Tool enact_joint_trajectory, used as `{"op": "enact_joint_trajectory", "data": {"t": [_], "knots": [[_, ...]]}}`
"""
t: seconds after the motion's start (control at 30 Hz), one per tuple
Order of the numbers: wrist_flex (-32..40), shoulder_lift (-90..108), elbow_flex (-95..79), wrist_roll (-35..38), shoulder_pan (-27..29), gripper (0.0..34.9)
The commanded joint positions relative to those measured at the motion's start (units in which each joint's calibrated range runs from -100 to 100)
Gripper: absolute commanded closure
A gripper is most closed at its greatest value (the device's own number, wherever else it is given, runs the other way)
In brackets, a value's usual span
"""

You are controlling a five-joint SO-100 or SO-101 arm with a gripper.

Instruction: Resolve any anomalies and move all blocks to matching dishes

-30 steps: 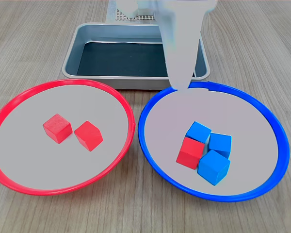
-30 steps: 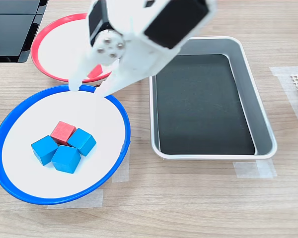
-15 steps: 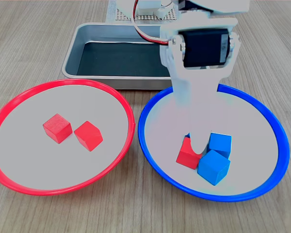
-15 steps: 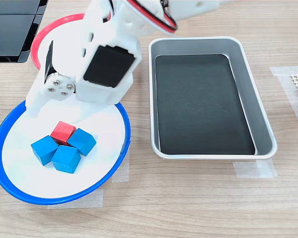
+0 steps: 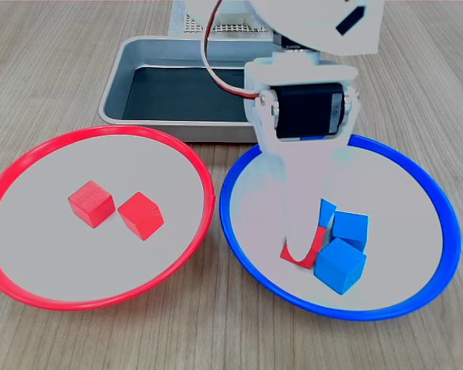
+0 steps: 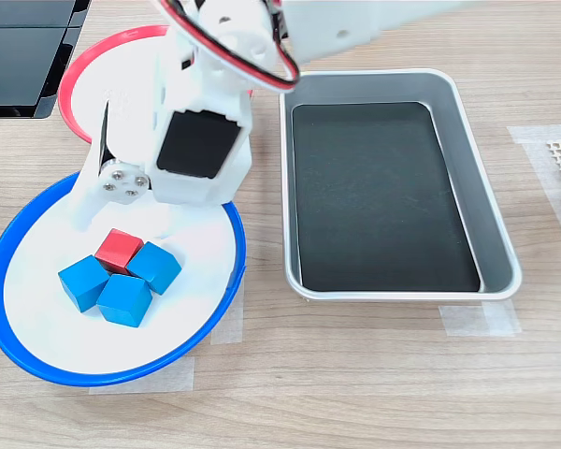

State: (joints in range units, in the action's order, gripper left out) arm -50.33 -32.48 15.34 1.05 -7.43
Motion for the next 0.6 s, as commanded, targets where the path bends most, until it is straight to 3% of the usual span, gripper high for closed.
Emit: {"op": "enact_joint_trajectory", "data": {"t": [0.0, 0.37, 0.47, 0.57], "knots": [[1.6, -1.1, 3.3, -0.1, -0.7, 15.0], [1.3, -5.2, 8.5, -2.2, -3.7, 18.6], [0.8, -6.2, 10.7, -2.6, -4.1, 24.5], [0.7, -6.2, 11.1, -2.7, -3.5, 25.0]]}}
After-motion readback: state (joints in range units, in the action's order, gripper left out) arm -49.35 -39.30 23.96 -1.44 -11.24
